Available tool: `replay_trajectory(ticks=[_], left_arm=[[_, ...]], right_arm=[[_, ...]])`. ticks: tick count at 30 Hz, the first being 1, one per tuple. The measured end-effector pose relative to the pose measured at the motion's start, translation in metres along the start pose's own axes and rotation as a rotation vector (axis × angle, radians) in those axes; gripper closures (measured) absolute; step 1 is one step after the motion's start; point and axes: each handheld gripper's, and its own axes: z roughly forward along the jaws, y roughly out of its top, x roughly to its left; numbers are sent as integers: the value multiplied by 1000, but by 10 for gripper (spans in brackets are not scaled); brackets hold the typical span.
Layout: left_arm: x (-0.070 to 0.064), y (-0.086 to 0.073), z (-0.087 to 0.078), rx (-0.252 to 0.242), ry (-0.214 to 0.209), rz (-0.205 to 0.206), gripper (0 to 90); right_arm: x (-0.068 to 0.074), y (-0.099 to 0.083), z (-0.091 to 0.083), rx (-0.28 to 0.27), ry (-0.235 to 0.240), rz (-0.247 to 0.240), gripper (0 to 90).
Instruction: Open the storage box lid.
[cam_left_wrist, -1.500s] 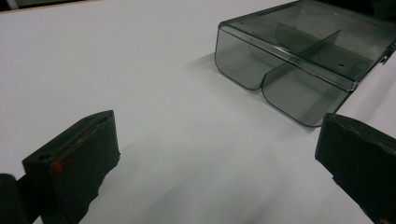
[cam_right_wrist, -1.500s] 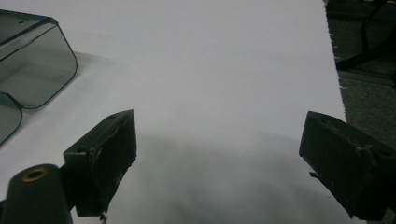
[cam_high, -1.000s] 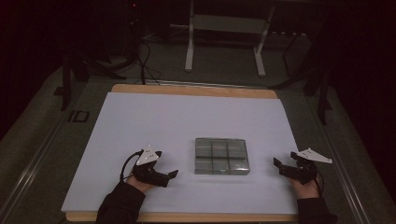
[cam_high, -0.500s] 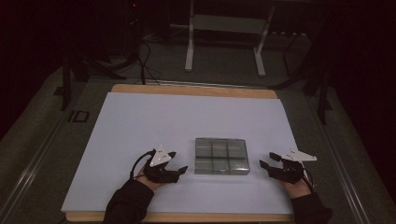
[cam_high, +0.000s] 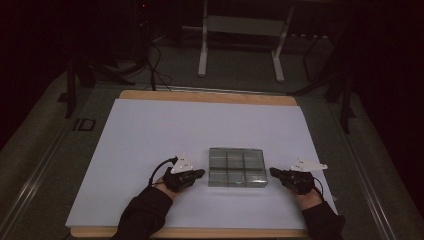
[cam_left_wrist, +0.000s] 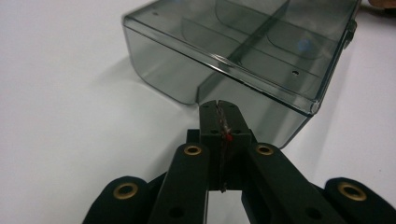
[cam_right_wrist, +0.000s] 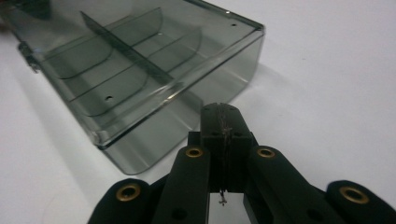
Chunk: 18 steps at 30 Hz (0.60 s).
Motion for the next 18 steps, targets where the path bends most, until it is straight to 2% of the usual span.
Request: replay_trajectory(ticks=[2,10,15,18], left_arm=[[0,1,3,22,-8,3,900],[0,4,8,22,-26,2,900],[0,5,10,16,-33,6,900],[0,5,9,15,-32,7,900]], right_arm=[[0,0,1,1,8,-1,897],[3,1,5,24,25,-29,900],[4,1,7,39,22,-22,900],[6,2,8,38,37,-29,900]])
